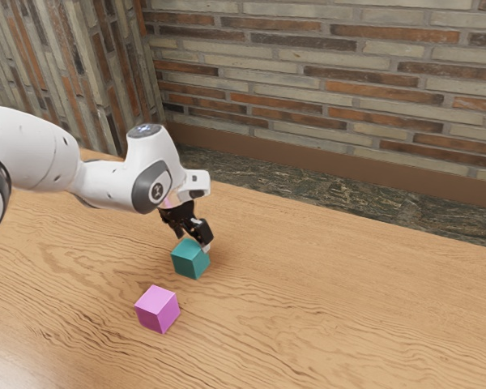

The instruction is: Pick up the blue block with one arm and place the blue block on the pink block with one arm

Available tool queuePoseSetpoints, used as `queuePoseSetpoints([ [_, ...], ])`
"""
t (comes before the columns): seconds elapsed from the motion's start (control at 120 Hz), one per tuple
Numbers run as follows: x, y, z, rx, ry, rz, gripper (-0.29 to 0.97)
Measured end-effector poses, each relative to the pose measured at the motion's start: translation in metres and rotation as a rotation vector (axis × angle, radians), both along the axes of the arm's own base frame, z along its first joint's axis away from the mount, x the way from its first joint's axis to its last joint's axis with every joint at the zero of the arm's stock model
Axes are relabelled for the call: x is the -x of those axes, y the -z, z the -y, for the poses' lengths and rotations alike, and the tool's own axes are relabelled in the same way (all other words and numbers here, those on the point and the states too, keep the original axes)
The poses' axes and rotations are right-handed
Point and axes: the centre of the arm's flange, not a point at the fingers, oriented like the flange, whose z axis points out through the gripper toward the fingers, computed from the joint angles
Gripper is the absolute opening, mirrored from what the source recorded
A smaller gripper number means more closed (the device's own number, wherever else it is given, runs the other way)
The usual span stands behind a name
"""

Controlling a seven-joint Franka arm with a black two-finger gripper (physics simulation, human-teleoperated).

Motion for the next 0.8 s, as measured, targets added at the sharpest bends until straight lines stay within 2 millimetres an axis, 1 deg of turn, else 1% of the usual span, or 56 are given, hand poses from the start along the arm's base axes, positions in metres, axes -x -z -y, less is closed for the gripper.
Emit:
queuePoseSetpoints([
  [0.092, 0.008, -0.001, 0.001, 0.002, -0.002, -0.008, 0.68],
  [0.2, 0.015, 0.003, 0.001, 0.004, -0.007, -0.022, 0.68],
  [0.433, 0.014, 0.018, 0.001, 0.012, -0.025, -0.034, 0.68],
  [0.6, 0.014, 0.02, 0.0, 0.015, -0.034, -0.032, 0.68],
  [0.633, 0.014, 0.02, 0.0, 0.015, -0.036, -0.032, 0.65],
  [0.725, 0.013, 0.018, 0.0, 0.016, -0.042, -0.03, 0.45],
  [0.8, 0.013, 0.014, 0.0, 0.014, -0.046, -0.025, 0.38],
])
